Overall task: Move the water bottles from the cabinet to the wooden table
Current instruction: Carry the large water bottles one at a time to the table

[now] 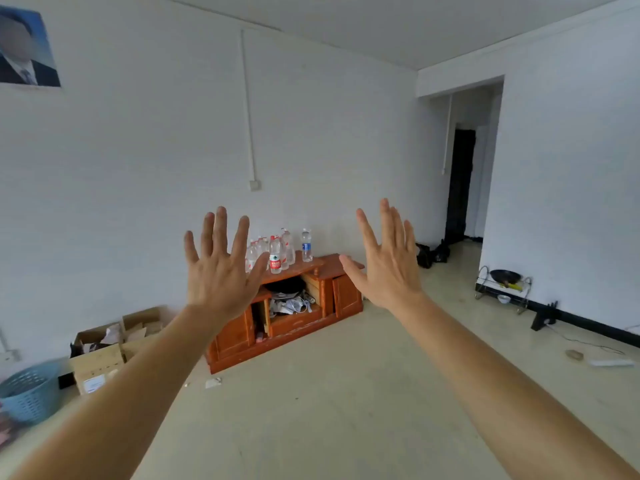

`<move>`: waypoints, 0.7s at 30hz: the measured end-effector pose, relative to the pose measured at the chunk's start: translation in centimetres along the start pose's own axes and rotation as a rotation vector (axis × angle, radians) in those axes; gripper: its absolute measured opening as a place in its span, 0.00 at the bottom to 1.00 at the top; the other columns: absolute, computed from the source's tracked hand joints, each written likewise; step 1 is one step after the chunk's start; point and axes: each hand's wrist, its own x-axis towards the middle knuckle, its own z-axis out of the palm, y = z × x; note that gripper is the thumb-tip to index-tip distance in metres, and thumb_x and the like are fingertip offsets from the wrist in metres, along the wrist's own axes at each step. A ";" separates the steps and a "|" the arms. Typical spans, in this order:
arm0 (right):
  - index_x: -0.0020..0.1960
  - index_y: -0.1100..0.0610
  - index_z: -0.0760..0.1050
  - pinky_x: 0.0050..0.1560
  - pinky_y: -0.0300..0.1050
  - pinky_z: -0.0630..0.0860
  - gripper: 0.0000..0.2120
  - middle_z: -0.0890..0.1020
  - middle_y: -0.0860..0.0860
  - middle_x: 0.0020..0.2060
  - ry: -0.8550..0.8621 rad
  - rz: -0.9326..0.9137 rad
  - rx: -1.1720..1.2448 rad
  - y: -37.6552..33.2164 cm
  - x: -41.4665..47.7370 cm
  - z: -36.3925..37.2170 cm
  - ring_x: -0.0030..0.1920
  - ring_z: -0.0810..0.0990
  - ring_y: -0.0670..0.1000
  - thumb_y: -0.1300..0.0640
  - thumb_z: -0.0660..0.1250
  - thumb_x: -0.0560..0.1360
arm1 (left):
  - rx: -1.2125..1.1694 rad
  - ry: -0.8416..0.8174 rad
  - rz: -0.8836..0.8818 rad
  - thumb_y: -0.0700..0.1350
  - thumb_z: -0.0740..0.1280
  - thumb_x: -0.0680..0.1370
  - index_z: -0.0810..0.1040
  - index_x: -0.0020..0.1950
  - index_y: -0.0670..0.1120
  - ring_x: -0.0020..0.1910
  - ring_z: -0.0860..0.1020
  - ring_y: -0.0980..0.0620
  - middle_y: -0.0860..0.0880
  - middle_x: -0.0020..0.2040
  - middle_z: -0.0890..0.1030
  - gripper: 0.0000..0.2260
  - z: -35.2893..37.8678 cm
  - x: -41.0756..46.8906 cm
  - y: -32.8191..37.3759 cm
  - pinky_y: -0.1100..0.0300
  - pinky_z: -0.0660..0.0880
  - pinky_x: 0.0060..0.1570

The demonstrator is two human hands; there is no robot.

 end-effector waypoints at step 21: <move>0.83 0.55 0.53 0.74 0.67 0.62 0.42 0.53 0.65 0.80 -0.409 0.103 0.089 4.0 18.8 50.8 0.78 0.59 0.67 0.30 0.50 0.78 | 0.021 -0.468 -0.170 0.69 0.41 0.79 0.49 0.80 0.52 0.80 0.52 0.39 0.41 0.81 0.51 0.34 49.5 22.8 -9.3 0.35 0.58 0.74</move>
